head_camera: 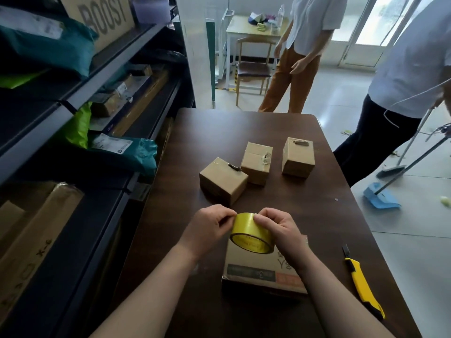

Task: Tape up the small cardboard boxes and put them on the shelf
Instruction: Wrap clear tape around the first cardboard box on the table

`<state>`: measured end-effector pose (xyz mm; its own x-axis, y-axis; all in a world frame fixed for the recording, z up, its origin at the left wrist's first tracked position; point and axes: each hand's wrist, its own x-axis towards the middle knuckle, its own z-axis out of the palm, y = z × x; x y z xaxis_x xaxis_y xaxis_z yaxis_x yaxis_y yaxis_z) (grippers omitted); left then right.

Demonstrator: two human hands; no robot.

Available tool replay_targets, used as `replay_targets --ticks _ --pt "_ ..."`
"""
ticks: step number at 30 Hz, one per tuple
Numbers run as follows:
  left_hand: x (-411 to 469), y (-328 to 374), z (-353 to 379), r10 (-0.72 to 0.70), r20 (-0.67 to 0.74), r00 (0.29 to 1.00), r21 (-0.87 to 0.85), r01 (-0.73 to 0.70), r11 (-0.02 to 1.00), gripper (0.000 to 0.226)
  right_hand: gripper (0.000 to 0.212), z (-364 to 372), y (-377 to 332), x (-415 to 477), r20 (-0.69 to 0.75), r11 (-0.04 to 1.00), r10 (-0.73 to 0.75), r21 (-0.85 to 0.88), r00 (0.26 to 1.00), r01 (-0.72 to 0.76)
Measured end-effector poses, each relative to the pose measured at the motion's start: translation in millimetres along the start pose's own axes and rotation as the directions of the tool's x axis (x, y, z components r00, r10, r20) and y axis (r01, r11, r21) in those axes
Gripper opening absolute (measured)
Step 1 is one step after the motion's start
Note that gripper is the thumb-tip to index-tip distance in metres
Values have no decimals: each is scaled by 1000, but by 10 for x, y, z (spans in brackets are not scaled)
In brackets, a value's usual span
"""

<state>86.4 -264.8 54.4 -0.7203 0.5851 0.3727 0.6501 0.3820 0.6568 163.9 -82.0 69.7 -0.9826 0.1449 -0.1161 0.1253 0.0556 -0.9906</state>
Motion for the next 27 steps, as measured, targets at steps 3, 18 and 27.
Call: replay_targets --ticks 3,18,27 --pt "-30 35 30 -13 -21 1000 8 13 1000 13 24 -47 0 5 9 999 29 -16 1000 -29" --pt "92 236 -7 -509 251 823 -539 556 633 17 20 -163 88 46 38 990 29 -139 999 -24" --pt "171 207 71 -597 471 649 -439 760 479 7 22 -210 127 49 75 978 9 -208 997 6"
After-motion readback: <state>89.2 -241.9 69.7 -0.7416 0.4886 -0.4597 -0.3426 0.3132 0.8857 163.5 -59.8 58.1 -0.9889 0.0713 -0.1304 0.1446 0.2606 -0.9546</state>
